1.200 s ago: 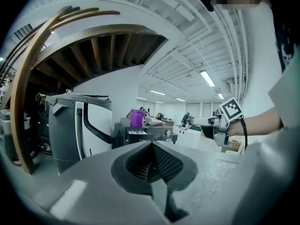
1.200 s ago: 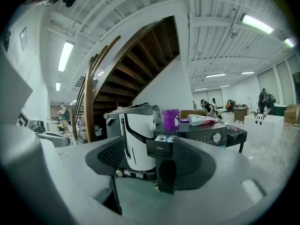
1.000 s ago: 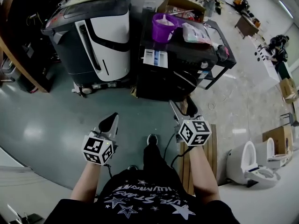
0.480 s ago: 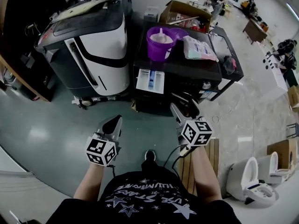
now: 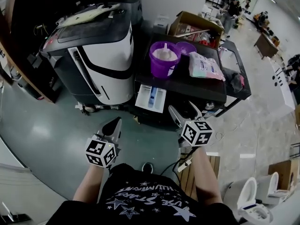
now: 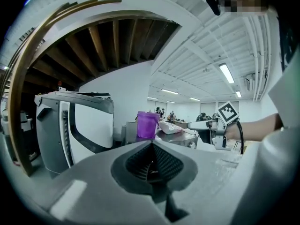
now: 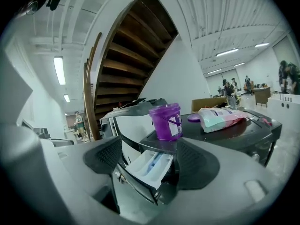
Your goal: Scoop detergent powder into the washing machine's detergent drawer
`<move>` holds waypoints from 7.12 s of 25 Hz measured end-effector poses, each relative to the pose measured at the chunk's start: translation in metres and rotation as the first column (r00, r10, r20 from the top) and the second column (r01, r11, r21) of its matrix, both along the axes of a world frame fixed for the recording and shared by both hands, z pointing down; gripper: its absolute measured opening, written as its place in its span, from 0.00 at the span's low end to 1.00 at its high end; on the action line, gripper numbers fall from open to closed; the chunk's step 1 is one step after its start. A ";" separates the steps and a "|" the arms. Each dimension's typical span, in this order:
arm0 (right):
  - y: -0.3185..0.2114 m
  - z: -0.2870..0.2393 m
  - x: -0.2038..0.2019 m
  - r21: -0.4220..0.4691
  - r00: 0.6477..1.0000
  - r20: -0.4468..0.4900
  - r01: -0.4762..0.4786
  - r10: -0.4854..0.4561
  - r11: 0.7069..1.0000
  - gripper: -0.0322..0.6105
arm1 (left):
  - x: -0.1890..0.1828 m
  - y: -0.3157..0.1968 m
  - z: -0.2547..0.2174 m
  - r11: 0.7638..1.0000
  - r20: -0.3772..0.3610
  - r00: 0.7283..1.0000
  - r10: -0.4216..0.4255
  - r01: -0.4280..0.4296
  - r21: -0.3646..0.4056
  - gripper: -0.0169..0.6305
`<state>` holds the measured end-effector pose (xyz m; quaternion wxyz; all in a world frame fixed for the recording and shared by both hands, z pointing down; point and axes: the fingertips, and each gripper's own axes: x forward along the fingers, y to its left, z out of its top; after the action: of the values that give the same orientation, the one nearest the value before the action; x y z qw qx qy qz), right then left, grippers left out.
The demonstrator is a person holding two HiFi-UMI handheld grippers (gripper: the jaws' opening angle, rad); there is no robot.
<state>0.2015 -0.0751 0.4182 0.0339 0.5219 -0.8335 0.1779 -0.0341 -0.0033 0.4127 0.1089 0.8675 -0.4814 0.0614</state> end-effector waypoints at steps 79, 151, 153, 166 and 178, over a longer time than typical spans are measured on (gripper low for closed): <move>-0.315 -0.055 -0.049 -0.304 0.642 -0.660 0.244 -0.389 0.921 0.10 | -0.015 -0.332 0.007 0.953 -0.117 0.947 0.299 -0.302 -0.005 0.03; -0.288 -0.033 -0.052 -0.642 0.859 -0.058 0.358 -0.508 0.678 0.10 | -0.009 -0.277 -0.006 0.984 -0.071 0.982 0.177 -0.178 0.003 0.03; -0.287 -0.035 -0.050 -0.638 0.875 -0.011 0.367 -0.485 0.677 0.10 | -0.008 -0.277 -0.006 0.984 -0.072 0.982 0.177 -0.177 0.003 0.03; -0.290 -0.059 -0.014 -0.421 0.910 0.366 0.348 -0.194 0.838 0.11 | 0.001 -0.268 -0.010 0.983 -0.063 0.981 0.181 -0.181 0.011 0.03; -0.260 -0.075 0.006 -0.304 0.776 0.631 0.265 -0.015 0.915 0.11 | 0.019 -0.246 -0.015 0.981 -0.037 0.980 0.195 -0.194 0.016 0.03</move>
<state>0.2079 -0.3354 0.3434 -0.1270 0.3537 -0.7856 0.4915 -0.0148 -0.2492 0.3980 0.1065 0.9121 -0.3925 0.0522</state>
